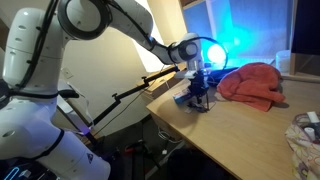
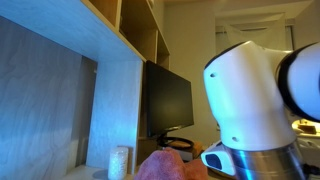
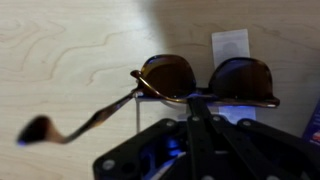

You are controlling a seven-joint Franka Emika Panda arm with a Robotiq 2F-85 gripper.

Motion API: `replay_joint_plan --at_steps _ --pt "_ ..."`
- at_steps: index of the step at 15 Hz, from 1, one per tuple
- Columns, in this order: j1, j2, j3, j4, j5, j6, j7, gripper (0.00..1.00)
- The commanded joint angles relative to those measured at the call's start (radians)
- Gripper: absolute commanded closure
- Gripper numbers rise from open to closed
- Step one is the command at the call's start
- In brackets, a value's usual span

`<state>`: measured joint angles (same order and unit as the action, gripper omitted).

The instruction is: Fold the sunglasses.

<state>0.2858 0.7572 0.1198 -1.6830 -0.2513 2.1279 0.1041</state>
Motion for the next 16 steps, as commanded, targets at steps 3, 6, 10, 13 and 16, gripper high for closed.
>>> replay_joint_plan --at_steps 3,6,10,13,16 --pt "-0.003 -0.048 -0.002 -0.005 0.015 -0.023 -0.038 1.0" --pt "-0.008 -0.123 -0.001 -0.056 0.007 0.003 -0.044 1.0" --pt "-0.004 -0.231 -0.004 -0.119 -0.008 0.03 -0.033 1.0" --pt "-0.016 -0.31 -0.004 -0.177 -0.007 0.059 -0.032 1.0" --pt "-0.045 -0.366 -0.006 -0.226 0.011 0.086 -0.034 1.0"
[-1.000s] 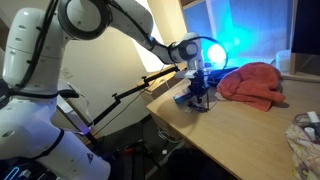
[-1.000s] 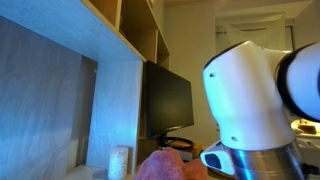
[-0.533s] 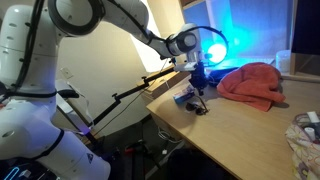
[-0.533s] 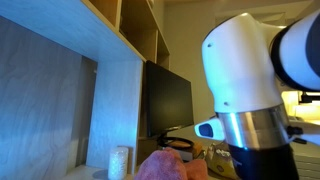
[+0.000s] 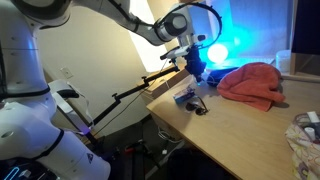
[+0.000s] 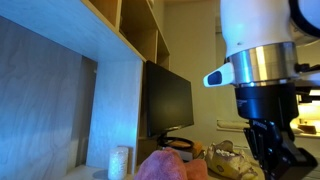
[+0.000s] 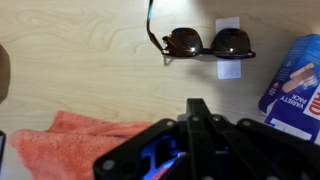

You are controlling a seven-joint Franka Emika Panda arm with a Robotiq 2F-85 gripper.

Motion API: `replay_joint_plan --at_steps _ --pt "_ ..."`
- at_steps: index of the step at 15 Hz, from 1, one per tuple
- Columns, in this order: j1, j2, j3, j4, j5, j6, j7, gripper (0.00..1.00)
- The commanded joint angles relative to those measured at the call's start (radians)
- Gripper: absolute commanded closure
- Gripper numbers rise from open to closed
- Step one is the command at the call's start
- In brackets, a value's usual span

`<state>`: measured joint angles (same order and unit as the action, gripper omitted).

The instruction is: Fold the sunglasses.

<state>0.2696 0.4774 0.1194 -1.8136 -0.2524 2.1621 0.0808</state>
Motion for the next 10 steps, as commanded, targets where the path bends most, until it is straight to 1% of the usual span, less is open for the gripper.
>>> replay_joint_plan --at_steps 1,6,10 --pt "-0.04 -0.097 -0.01 -0.106 0.017 0.059 -0.006 1.0" --pt "-0.113 -0.08 -0.031 -0.106 0.064 0.069 -0.013 1.0" --pt "-0.147 -0.054 -0.047 -0.104 0.09 0.062 -0.009 1.0"
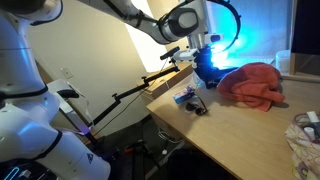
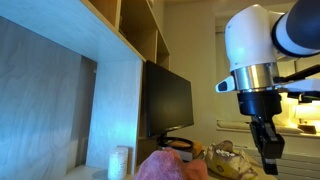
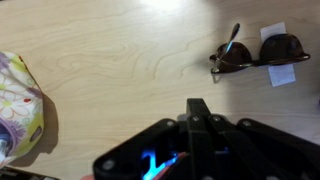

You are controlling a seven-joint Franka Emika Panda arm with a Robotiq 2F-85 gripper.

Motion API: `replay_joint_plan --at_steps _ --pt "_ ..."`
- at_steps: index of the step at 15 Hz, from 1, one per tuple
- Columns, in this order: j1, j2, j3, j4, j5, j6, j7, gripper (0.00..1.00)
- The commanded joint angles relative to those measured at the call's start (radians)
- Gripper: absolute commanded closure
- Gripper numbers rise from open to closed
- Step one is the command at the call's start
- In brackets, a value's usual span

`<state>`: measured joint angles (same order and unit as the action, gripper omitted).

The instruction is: Fold the sunglasses.

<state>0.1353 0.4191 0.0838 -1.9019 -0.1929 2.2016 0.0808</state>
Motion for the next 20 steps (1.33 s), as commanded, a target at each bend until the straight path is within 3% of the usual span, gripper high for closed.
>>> replay_joint_plan --at_steps 1,13,14,16,20 --pt "-0.019 0.011 -0.012 -0.015 0.037 0.021 -0.015 1.0" --pt "-0.028 0.067 0.0 -0.016 0.065 0.014 -0.04 1.0" --pt "-0.03 0.058 0.001 -0.024 0.071 0.019 -0.046 0.74" --pt "-0.032 0.04 0.003 -0.042 0.084 0.037 -0.055 0.68" --pt "-0.019 0.021 -0.004 -0.054 0.07 0.047 -0.04 0.37"
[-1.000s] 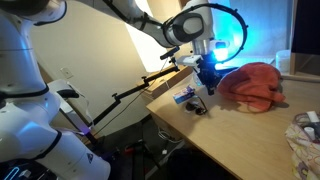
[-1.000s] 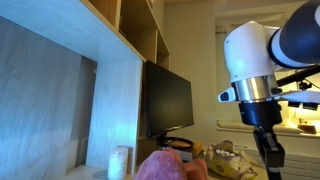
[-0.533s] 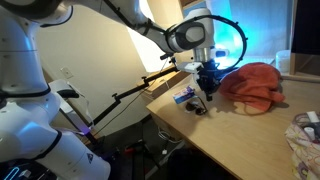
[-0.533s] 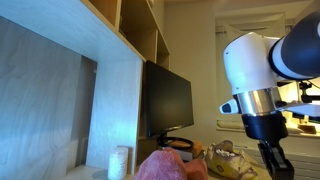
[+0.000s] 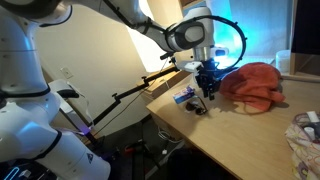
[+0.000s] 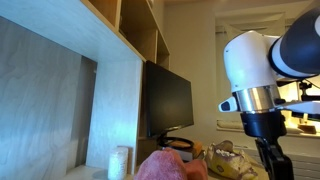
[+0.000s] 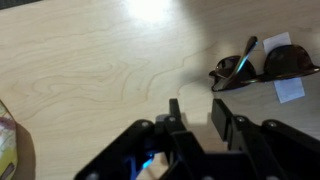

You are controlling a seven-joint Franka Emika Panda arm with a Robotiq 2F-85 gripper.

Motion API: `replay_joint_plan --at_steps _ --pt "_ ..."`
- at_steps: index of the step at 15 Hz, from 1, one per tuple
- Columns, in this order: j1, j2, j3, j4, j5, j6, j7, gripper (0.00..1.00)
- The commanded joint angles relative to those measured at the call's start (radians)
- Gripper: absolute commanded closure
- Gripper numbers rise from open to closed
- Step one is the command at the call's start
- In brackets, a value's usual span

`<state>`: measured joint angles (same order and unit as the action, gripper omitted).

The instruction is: Fold the sunglasses.

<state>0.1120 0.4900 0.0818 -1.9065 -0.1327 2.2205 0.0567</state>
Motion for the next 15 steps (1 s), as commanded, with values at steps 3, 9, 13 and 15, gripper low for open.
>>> replay_joint_plan --at_steps 3,9,13,15 --pt "0.017 -0.073 -0.007 -0.069 -0.01 0.027 -0.004 0.15" --pt "0.051 -0.093 -0.007 -0.12 -0.058 0.003 0.008 0.0" --pt "0.07 -0.087 -0.009 -0.134 -0.092 -0.004 0.02 0.0" --pt "0.077 -0.082 -0.01 -0.133 -0.105 -0.007 0.026 0.0"
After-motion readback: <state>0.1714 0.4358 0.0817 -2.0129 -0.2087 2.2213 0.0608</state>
